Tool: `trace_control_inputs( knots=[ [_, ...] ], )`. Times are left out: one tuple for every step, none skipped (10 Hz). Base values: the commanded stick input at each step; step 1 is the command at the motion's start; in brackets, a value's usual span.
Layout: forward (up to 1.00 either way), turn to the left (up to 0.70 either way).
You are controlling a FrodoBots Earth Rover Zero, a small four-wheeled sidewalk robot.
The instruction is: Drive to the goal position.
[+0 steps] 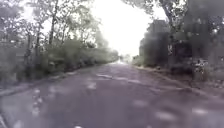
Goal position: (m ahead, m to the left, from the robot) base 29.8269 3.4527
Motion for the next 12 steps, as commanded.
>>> trace_control_inputs(
  knots=[
    [1.00, 0.00],
    [1.00, 0.00],
    [1.00, 0.00],
    [1.00, 0.00],
    [1.00, 0.00],
    [1.00, 0.00],
    [1.00, 0.00],
    [1.00, 0.00],
    [1.00, 0.00],
    [1.00, 0.00],
    [1.00, 0.00],
    [1.00, 0.00]
  ],
)
